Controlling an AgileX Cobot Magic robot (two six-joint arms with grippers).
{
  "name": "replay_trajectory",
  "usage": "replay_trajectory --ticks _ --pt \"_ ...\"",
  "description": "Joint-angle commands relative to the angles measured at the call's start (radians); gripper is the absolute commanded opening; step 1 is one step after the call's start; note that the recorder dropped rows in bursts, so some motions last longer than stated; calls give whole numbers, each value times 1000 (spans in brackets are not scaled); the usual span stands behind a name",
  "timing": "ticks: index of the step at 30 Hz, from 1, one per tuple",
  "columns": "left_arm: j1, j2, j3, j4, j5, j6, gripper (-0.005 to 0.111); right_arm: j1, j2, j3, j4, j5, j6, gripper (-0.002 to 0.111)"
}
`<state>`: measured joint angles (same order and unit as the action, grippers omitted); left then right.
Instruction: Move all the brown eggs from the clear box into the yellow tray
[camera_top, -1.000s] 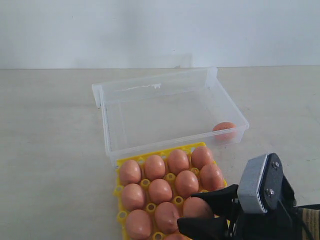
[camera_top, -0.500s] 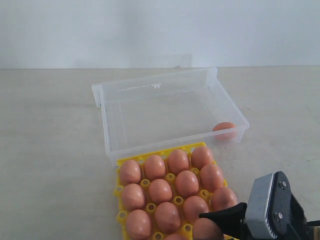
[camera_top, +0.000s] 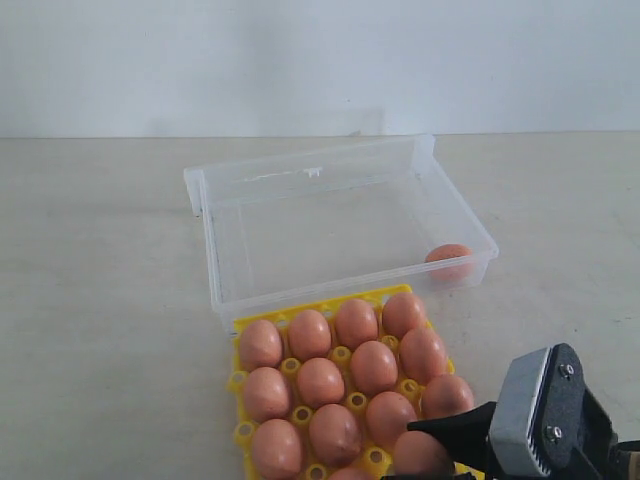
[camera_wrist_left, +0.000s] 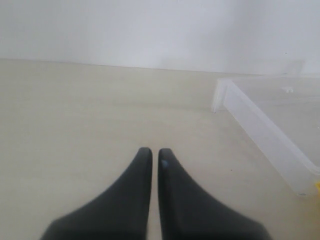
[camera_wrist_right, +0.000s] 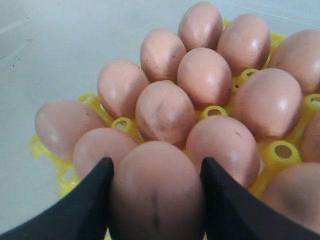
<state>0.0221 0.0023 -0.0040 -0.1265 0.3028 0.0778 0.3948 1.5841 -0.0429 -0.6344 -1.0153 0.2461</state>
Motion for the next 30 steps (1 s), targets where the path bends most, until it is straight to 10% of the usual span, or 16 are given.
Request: replay_trajectory --ticks 1,30 --pt "-4 -2 4 4 -11 2 4 -6 -5 0 15 2 10 22" --pt "-4 -2 4 4 -11 2 4 -2 -5 -61 -55 16 92 54"
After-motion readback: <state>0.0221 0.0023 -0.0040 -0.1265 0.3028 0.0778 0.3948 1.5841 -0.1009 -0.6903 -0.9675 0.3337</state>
